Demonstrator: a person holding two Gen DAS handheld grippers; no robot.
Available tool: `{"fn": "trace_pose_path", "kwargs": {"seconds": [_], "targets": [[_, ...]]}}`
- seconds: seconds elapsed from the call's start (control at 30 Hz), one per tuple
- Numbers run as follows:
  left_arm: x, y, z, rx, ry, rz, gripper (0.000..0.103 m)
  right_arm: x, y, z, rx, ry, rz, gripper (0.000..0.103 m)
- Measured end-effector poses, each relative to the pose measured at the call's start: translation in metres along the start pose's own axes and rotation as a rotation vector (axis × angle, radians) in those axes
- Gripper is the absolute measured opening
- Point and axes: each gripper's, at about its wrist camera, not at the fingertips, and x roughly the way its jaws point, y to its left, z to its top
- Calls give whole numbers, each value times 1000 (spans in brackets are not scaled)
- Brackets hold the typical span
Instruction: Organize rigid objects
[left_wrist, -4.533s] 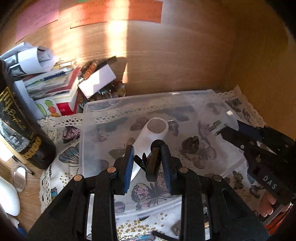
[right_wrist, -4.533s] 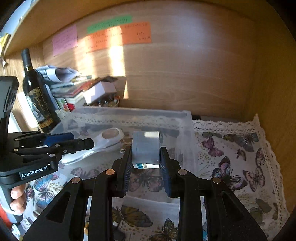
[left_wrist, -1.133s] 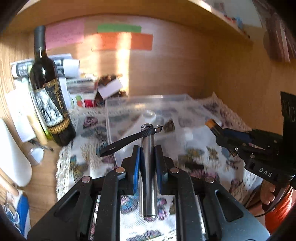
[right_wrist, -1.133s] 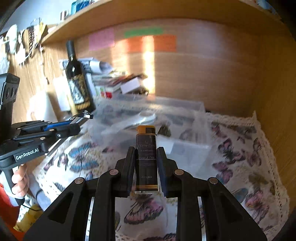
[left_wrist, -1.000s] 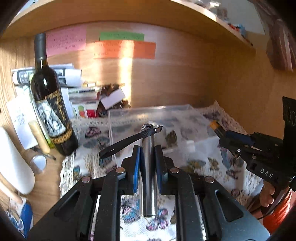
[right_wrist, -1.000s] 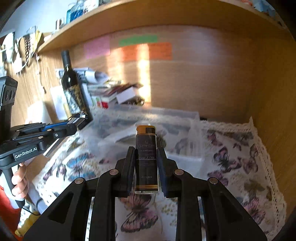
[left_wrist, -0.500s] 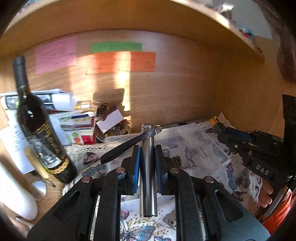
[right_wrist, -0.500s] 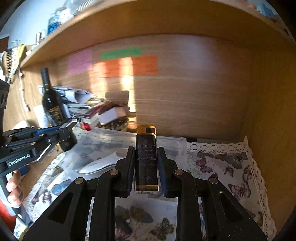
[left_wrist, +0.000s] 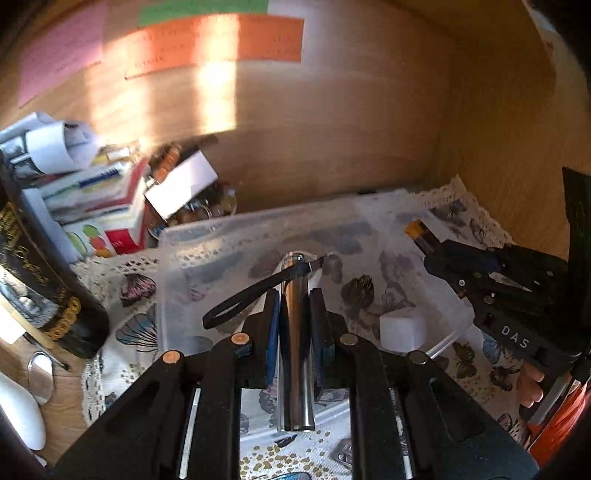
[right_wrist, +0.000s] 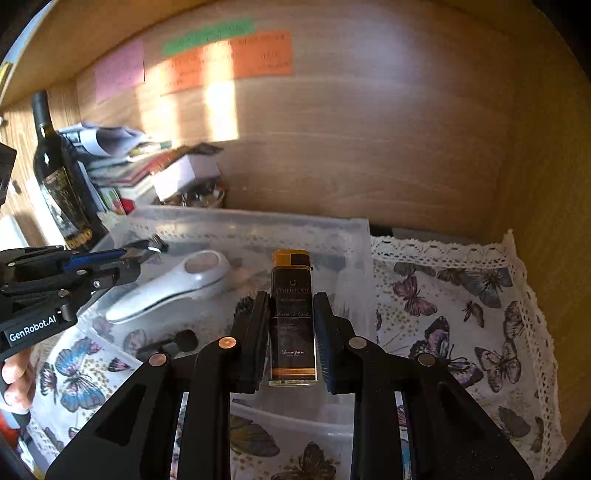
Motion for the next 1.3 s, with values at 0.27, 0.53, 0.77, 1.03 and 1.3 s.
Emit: {"fn": "trace_pose_path", "kwargs": {"seconds": [0.27,0.53,0.77,1.03,1.3], "targets": [[15,-5,-4,18,41,-13,15,9,6,-5,-41,32,-27,22],[0,-9,-4,32,8,2,23,8,6,-5,-36,43,-19,23],[-32,-13,-4,37,-67,31,46,-22,13,-1,-50,-26,-10,34],[-72,-16,-13,29,-159,64,78,-63,21,-3,-66,-116,8,47],[-92,-12,-34,10,-176,96,97,-88,23,-19,-73,-148,33,59]]}}
